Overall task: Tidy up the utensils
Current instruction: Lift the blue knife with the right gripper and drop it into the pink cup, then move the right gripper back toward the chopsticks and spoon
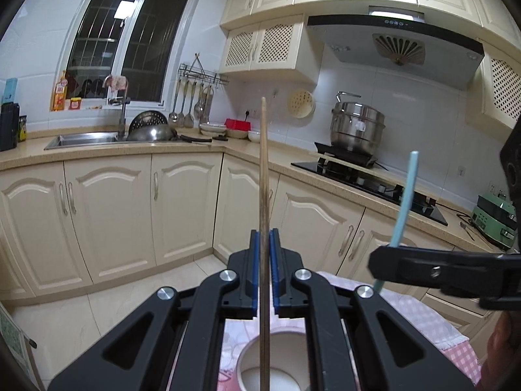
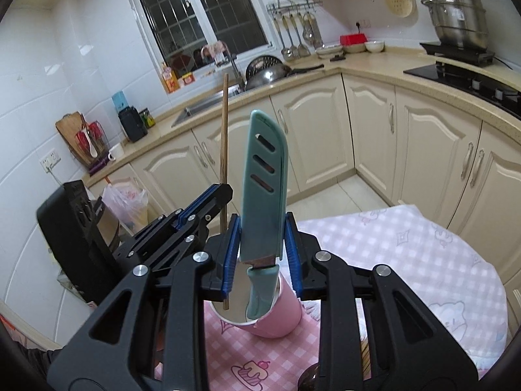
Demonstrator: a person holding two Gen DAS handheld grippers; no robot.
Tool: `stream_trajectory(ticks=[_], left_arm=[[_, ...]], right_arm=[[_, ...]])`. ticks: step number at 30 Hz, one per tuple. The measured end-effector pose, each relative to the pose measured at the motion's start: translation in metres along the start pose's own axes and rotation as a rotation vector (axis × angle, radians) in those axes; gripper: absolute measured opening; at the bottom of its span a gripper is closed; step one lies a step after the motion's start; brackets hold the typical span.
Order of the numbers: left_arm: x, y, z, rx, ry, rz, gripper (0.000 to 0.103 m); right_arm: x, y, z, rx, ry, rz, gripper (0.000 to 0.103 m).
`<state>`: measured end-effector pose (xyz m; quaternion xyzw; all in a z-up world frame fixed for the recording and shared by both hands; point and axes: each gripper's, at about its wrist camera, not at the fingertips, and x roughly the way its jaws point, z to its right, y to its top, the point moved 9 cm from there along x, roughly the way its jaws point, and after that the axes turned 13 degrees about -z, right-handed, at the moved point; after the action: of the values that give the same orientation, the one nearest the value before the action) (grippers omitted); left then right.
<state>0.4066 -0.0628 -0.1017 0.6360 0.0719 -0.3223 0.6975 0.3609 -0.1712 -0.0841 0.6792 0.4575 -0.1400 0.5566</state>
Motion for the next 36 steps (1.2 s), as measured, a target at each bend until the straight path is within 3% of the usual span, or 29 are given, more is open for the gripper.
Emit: stream_trajectory(ticks=[1, 2, 3, 4, 5, 10, 12, 18, 26, 36], left_arm=[[-0.001, -0.003, 0.0, 0.005, -0.002, -0.005, 0.008], [-0.002, -0.005, 0.0, 0.01, 0.0, -0.007, 0.017], [-0.005, -0.007, -0.001, 0.017, 0.006, -0.007, 0.036], [-0.009, -0.008, 0.0, 0.021, 0.01, -0.002, 0.043], [-0.013, -0.009, -0.001, 0.024, 0.009, 0.006, 0.053], [-0.034, -0.011, -0.004, 0.027, 0.018, 0.014, 0.076], [-0.041, -0.011, -0.004, 0.024, 0.014, 0.012, 0.087], [-0.056, -0.013, -0.008, 0.017, 0.051, -0.034, 0.094], [-0.081, -0.024, -0.012, 0.033, 0.104, -0.082, 0.094], [-0.094, -0.048, 0.003, 0.059, 0.092, -0.143, 0.094]], right_arm=[[0.002, 0.0, 0.001, 0.004, 0.006, -0.005, 0.028], [0.003, -0.001, 0.001, 0.01, 0.017, -0.01, 0.028], [0.003, -0.001, 0.002, 0.015, 0.027, -0.014, 0.032], [0.002, -0.002, 0.004, 0.022, 0.03, -0.013, 0.037], [0.0, -0.002, 0.005, 0.026, 0.028, -0.004, 0.055], [-0.01, -0.005, 0.01, 0.053, 0.034, 0.012, 0.064], [-0.015, -0.008, 0.014, 0.068, 0.034, 0.026, 0.076], [-0.036, -0.017, 0.03, 0.123, 0.015, 0.057, 0.095], [-0.062, -0.039, 0.052, 0.168, -0.065, 0.049, 0.095], [-0.086, -0.075, 0.072, 0.214, -0.153, 0.008, 0.095]])
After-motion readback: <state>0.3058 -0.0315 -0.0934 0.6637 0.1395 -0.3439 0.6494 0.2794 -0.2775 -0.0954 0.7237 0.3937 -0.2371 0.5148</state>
